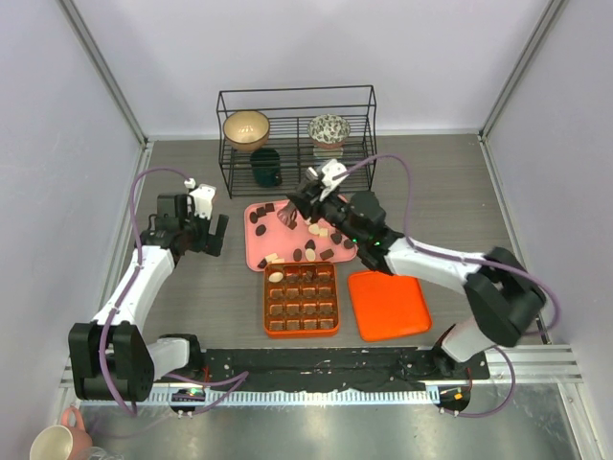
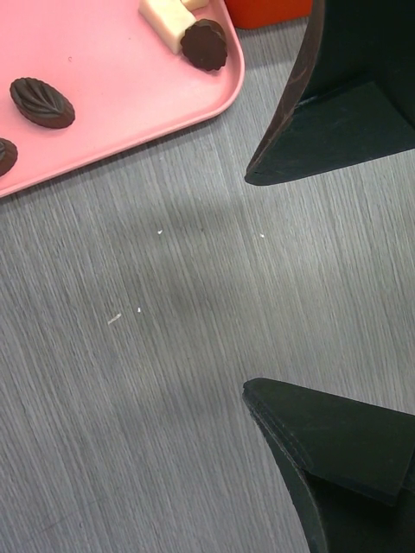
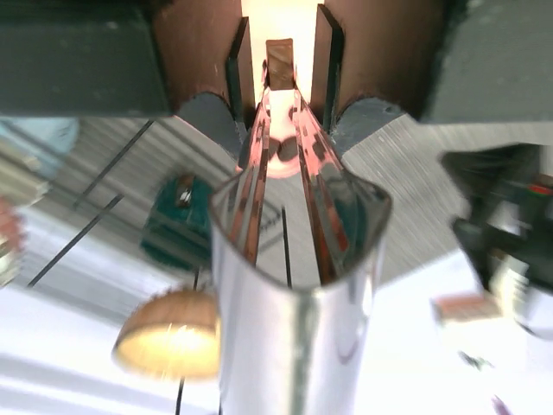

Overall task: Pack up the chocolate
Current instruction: Pick up the fake chocolate from the plate, then place the fake chocolate in the packing box.

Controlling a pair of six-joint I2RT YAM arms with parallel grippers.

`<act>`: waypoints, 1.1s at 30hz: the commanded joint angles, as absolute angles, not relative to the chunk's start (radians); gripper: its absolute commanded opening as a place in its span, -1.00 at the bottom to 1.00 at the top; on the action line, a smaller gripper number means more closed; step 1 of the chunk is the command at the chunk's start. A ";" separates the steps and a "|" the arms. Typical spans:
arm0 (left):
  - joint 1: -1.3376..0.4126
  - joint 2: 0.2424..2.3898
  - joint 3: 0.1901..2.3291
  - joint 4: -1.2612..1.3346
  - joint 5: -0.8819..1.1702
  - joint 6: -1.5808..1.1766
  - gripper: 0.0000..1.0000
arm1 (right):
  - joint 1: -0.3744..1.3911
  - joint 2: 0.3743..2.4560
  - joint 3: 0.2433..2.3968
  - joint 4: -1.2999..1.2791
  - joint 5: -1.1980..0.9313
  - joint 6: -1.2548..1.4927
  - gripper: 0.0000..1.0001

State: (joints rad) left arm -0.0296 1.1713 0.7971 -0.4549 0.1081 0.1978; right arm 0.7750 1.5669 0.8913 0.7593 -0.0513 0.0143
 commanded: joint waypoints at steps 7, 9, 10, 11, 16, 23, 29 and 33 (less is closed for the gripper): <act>-0.023 1.151 0.808 -0.440 0.143 0.187 0.99 | 0.787 1.132 0.700 0.500 -0.035 0.048 -0.55; -0.023 1.151 0.807 -0.437 0.141 0.186 0.99 | 0.795 1.063 0.661 0.454 -0.029 0.060 -0.54; -0.023 1.150 0.805 -0.437 0.140 0.186 1.00 | 0.798 1.043 0.651 0.442 -0.026 0.064 -0.54; -0.023 1.147 0.804 -0.437 0.141 0.183 0.99 | 0.802 1.011 0.637 0.414 -0.025 0.067 -0.54; -0.023 1.143 0.805 -0.440 0.146 0.176 0.99 | 0.816 0.963 0.618 0.362 -0.017 0.074 -0.54; -0.023 1.140 0.813 -0.448 0.147 0.170 0.99 | 0.821 0.989 0.607 0.376 -0.021 0.086 -0.43; -0.023 1.137 0.818 -0.449 0.140 0.175 0.99 | 0.825 1.025 0.604 0.405 -0.012 0.091 -0.24; -0.023 1.141 0.818 -0.448 0.140 0.175 0.99 | 0.828 1.032 0.614 0.405 -0.012 0.084 -0.20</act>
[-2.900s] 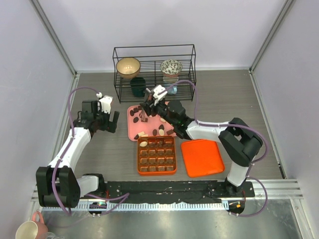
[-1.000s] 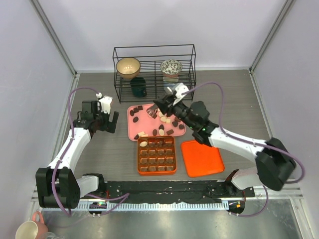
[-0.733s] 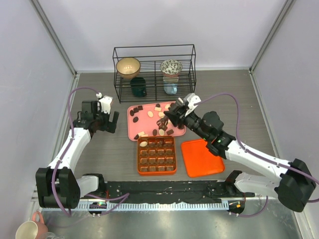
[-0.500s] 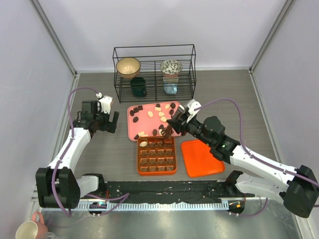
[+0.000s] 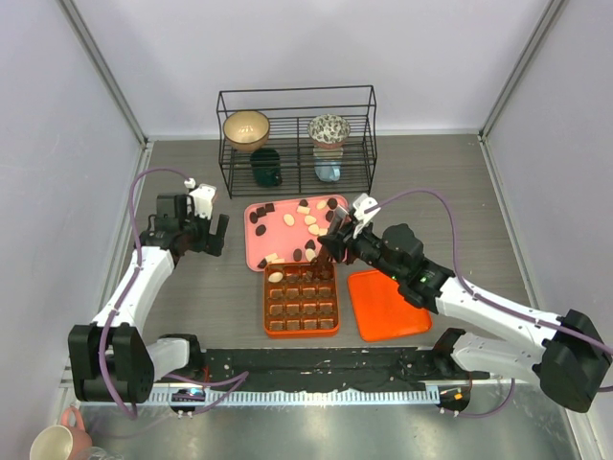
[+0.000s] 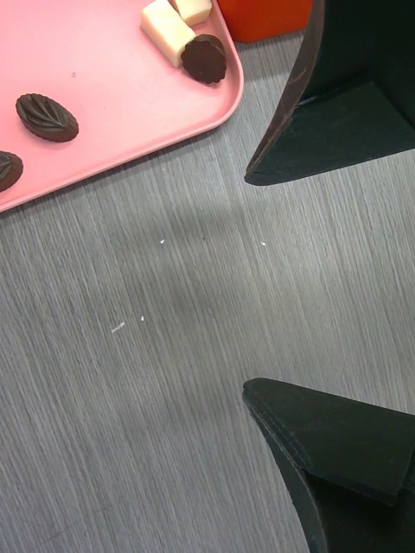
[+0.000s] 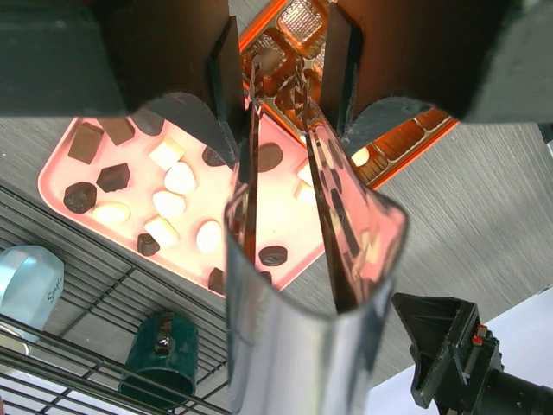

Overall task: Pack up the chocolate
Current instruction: Place the fake chocolate in the packing box, then pick up the fake chocolate from the plate.

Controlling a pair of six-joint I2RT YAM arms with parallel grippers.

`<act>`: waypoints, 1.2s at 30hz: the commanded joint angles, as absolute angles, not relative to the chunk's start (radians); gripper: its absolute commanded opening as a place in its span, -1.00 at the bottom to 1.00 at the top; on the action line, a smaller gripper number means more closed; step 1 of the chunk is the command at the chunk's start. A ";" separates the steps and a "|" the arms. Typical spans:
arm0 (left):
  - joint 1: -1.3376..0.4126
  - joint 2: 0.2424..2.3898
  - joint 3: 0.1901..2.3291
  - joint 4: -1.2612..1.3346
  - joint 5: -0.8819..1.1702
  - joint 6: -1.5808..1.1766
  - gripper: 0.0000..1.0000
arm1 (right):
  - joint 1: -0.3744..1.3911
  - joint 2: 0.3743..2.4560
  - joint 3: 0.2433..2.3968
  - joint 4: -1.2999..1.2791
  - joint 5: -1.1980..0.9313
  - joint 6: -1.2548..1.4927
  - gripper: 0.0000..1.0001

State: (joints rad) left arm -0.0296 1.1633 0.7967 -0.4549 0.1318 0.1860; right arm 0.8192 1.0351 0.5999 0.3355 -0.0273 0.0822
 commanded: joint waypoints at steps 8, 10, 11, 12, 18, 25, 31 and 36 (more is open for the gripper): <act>-0.023 1.144 0.819 -0.443 0.141 0.175 1.00 | 0.834 1.060 0.681 0.445 -0.041 0.055 -0.28; -0.023 1.144 0.818 -0.442 0.141 0.175 0.99 | 0.844 1.097 0.724 0.463 -0.049 0.052 -0.32; -0.023 1.144 0.819 -0.443 0.141 0.175 0.99 | 0.844 1.117 0.744 0.477 -0.063 0.051 -0.32; -0.023 1.146 0.819 -0.442 0.140 0.175 0.99 | 0.845 1.156 0.762 0.483 -0.069 0.048 -0.32; -0.023 1.135 0.824 -0.449 0.124 0.173 0.99 | 0.845 1.346 0.886 0.620 -0.121 0.064 -0.33; -0.023 1.141 0.833 -0.459 0.112 0.175 1.00 | 0.845 1.642 1.054 0.767 -0.137 0.074 -0.26; -0.023 1.135 0.831 -0.459 0.098 0.186 1.00 | 0.845 1.778 1.153 0.816 -0.109 0.046 -0.04; -0.021 1.137 0.833 -0.460 0.097 0.189 0.99 | 0.845 1.853 1.196 0.827 -0.092 0.011 0.02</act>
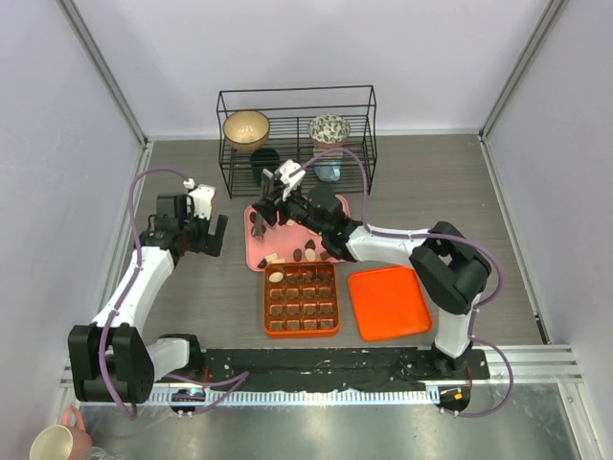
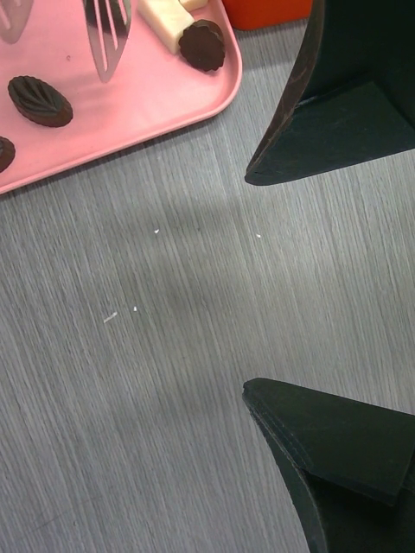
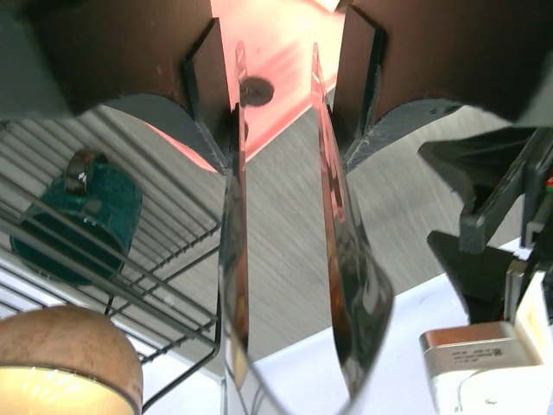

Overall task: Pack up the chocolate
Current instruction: Pick up the fake chocolate from the plate.

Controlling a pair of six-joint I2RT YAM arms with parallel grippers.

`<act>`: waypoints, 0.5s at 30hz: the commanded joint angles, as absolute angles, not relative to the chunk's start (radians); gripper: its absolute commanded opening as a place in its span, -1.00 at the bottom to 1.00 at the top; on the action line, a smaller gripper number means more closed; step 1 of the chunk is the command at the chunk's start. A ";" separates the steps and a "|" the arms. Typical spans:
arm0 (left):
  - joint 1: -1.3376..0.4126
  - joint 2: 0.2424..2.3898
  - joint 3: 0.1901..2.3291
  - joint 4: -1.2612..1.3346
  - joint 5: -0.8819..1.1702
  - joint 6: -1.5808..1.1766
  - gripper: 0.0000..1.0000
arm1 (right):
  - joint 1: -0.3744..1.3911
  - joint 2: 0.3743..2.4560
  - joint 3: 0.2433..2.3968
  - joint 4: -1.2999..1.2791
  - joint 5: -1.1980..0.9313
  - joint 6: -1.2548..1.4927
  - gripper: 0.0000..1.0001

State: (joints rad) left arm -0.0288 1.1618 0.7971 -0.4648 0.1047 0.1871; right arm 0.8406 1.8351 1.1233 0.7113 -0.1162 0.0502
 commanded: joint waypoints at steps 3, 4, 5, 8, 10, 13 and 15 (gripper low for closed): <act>-0.021 1.135 0.838 -0.462 0.100 0.184 0.99 | 0.845 1.884 1.201 0.842 -0.080 0.005 0.06; -0.021 1.138 0.839 -0.463 0.100 0.183 0.99 | 0.845 1.891 1.204 0.853 -0.075 0.006 0.06; -0.020 1.138 0.842 -0.465 0.100 0.181 0.99 | 0.845 1.901 1.209 0.856 -0.068 -0.017 0.06; -0.020 1.135 0.859 -0.479 0.115 0.172 0.99 | 0.845 1.930 1.223 0.857 -0.066 -0.021 0.07; -0.020 1.135 0.870 -0.485 0.118 0.169 0.99 | 0.845 1.951 1.229 0.861 -0.061 -0.025 0.08; -0.020 1.134 0.884 -0.492 0.121 0.166 0.99 | 0.844 1.977 1.238 0.864 -0.061 -0.021 0.08; -0.020 1.134 0.885 -0.497 0.123 0.166 0.99 | 0.845 1.988 1.243 0.867 -0.061 -0.014 0.08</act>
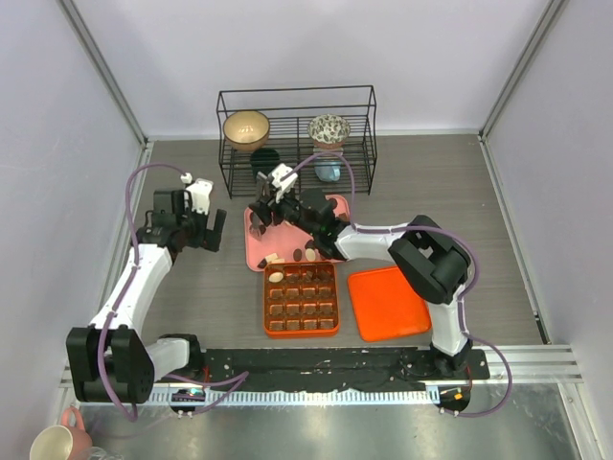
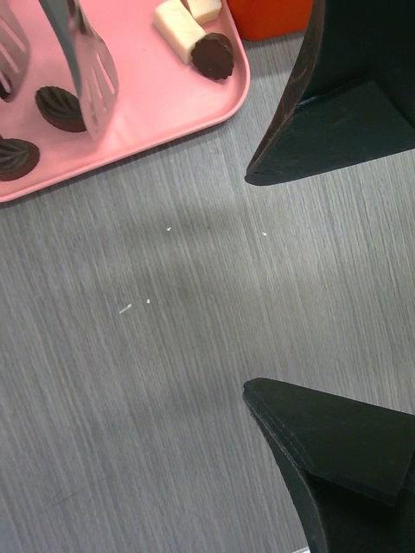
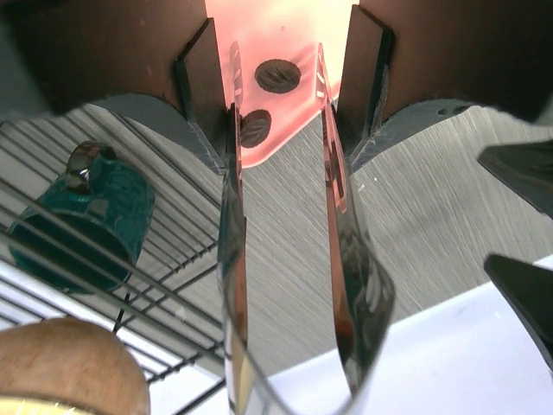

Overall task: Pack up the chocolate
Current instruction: Pick up the fake chocolate from the plate.

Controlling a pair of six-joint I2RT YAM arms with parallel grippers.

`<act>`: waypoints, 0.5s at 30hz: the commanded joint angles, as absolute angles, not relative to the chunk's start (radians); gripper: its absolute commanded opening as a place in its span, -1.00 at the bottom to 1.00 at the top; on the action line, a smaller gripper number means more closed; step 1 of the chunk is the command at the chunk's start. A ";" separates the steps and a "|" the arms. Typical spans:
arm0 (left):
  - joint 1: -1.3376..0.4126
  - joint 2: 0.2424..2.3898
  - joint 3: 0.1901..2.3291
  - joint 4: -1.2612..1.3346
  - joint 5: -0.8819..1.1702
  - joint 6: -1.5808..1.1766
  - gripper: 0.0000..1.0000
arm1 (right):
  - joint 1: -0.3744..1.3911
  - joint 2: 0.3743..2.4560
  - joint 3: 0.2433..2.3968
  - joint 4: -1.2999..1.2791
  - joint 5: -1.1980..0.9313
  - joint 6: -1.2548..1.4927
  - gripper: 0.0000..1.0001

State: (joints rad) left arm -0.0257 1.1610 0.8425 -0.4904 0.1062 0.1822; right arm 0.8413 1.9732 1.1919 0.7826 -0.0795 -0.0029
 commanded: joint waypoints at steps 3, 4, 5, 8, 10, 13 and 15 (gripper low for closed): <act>-0.018 1.132 0.882 -0.499 0.123 0.167 0.99 | 0.844 2.002 1.238 0.876 -0.058 -0.005 0.07; -0.018 1.131 0.879 -0.499 0.121 0.169 0.99 | 0.845 2.003 1.235 0.879 -0.055 -0.005 0.08; -0.018 1.131 0.877 -0.497 0.121 0.169 0.99 | 0.845 2.005 1.232 0.882 -0.055 -0.003 0.07; -0.018 1.129 0.874 -0.499 0.123 0.170 0.99 | 0.845 2.008 1.224 0.884 -0.057 -0.002 0.07; -0.018 1.126 0.874 -0.500 0.123 0.169 0.99 | 0.845 2.009 1.224 0.885 -0.057 -0.002 0.07; -0.018 1.121 0.874 -0.502 0.120 0.169 0.99 | 0.845 2.014 1.224 0.885 -0.071 -0.002 0.03; -0.018 1.121 0.871 -0.503 0.118 0.173 1.00 | 0.847 2.019 1.230 0.888 -0.081 0.021 0.00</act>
State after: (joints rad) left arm -0.0257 1.1519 0.8509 -0.4931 0.1062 0.1818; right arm 0.8413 2.0098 1.1992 0.8120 -0.0723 -0.0013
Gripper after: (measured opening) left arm 0.996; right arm 0.513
